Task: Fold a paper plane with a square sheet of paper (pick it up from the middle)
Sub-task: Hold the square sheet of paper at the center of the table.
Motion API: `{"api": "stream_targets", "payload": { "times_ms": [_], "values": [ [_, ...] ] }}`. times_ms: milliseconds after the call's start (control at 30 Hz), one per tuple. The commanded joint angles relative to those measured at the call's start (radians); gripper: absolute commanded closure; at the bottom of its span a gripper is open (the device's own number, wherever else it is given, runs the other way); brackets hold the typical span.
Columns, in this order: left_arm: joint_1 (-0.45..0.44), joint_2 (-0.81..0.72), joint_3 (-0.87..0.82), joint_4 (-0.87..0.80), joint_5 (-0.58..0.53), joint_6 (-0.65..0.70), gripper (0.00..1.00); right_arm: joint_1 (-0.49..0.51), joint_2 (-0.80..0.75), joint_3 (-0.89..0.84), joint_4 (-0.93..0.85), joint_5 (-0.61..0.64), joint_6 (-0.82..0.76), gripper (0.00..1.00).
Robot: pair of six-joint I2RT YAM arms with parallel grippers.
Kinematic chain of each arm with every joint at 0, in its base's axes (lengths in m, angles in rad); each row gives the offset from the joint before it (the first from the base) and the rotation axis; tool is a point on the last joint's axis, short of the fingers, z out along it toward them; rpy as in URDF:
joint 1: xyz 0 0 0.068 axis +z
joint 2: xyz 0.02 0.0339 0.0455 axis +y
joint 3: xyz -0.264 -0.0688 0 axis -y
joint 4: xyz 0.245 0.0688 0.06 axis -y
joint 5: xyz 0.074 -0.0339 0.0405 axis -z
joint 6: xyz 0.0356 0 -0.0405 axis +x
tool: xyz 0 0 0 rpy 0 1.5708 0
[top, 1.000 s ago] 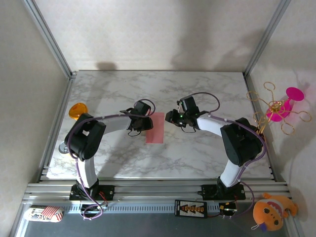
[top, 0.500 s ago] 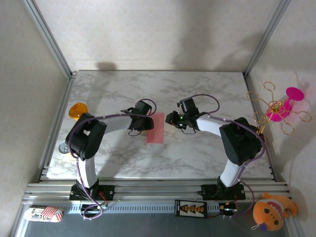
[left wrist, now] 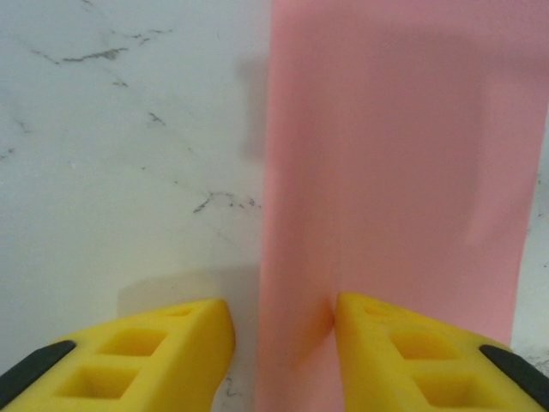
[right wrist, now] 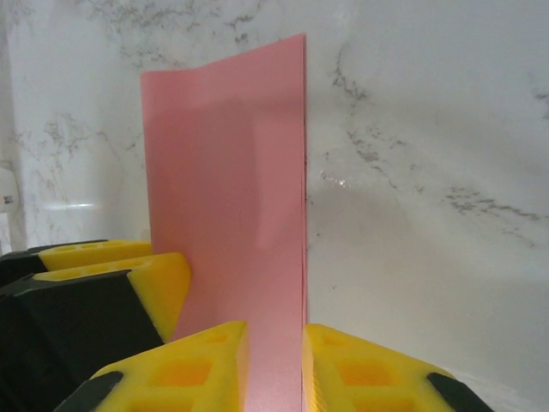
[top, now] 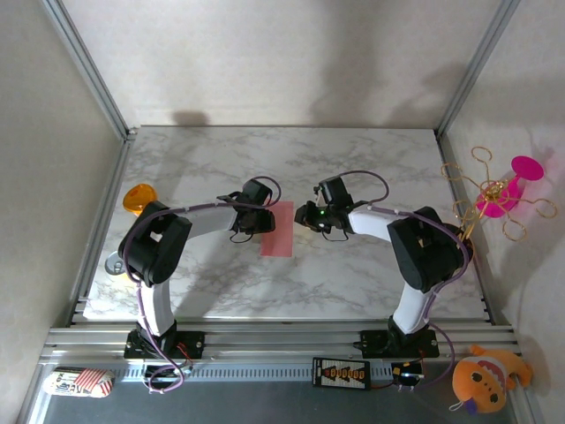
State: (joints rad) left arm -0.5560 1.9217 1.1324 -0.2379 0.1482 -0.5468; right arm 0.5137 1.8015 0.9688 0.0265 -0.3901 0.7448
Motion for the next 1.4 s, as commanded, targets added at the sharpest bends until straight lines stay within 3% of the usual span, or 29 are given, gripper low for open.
{"api": "stream_targets", "payload": {
  "times_ms": [0,733,1033,1233,1367],
  "values": [
    [-0.004,0.147,-0.065,-0.008,-0.034,-0.005,0.59,0.021,0.032,0.038,-0.008,-0.024,-0.012,0.78],
    [-0.004,0.16,-0.08,-0.001,-0.036,-0.027,0.58,0.065,0.152,0.139,-0.093,-0.065,-0.038,0.81],
    [-0.005,0.154,-0.085,-0.001,-0.035,-0.031,0.58,0.065,0.189,0.143,-0.211,0.01,-0.066,0.83],
    [-0.002,0.062,-0.037,-0.017,-0.019,-0.055,0.56,0.065,0.228,0.118,-0.272,0.058,-0.087,0.86],
    [0.009,-0.046,0.026,-0.066,-0.088,-0.077,0.5,0.065,0.257,0.106,-0.315,0.117,-0.105,0.87]
  ]
}}
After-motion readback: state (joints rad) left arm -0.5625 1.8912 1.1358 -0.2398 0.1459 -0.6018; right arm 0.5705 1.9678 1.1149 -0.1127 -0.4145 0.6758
